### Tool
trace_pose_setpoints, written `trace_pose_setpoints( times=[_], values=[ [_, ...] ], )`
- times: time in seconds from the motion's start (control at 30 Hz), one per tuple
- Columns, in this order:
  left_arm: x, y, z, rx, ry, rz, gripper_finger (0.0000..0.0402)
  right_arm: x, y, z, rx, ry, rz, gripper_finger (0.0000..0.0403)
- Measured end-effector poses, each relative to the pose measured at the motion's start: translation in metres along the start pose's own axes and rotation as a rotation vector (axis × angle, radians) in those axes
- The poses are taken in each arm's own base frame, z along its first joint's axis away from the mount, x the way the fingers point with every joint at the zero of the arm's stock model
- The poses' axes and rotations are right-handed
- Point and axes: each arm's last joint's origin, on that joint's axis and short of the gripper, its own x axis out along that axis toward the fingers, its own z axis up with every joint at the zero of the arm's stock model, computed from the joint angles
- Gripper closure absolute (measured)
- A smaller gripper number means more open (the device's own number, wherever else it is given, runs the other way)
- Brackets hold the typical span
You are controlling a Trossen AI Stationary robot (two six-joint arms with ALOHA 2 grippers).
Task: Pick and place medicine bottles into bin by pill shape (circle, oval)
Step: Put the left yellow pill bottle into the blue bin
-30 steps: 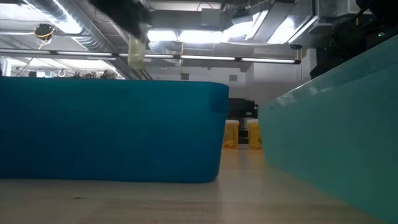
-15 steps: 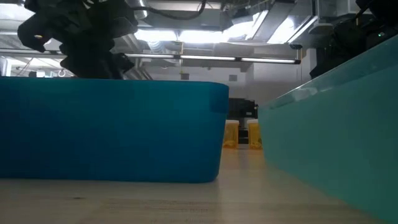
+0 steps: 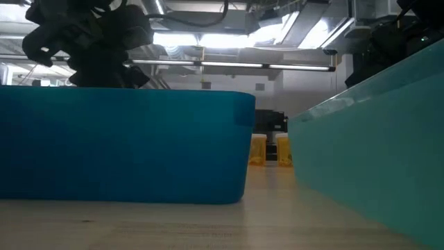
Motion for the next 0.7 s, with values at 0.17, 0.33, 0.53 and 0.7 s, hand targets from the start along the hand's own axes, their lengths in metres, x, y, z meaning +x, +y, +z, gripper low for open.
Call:
trace_pose_setpoints(
  times=[0.17,0.33,0.53,0.7],
  values=[
    [0.018,-0.003,-0.002,0.028,0.017,-0.031,0.0311,0.0,0.0,0.0,0.001,0.0,0.001,0.0116],
    [0.027,-0.004,-0.005,0.04,0.041,-0.022,0.0311,0.0,0.0,0.0,0.001,-0.001,0.002,0.0116],
    [0.029,-0.004,-0.004,0.038,0.022,0.0,0.0301,0.0,0.0,0.0,0.0,0.0,0.001,0.0116],
    [0.029,-0.004,-0.004,0.037,0.018,0.0,0.0275,0.0,0.0,0.0,0.001,0.0,0.001,0.0116]
  ],
)
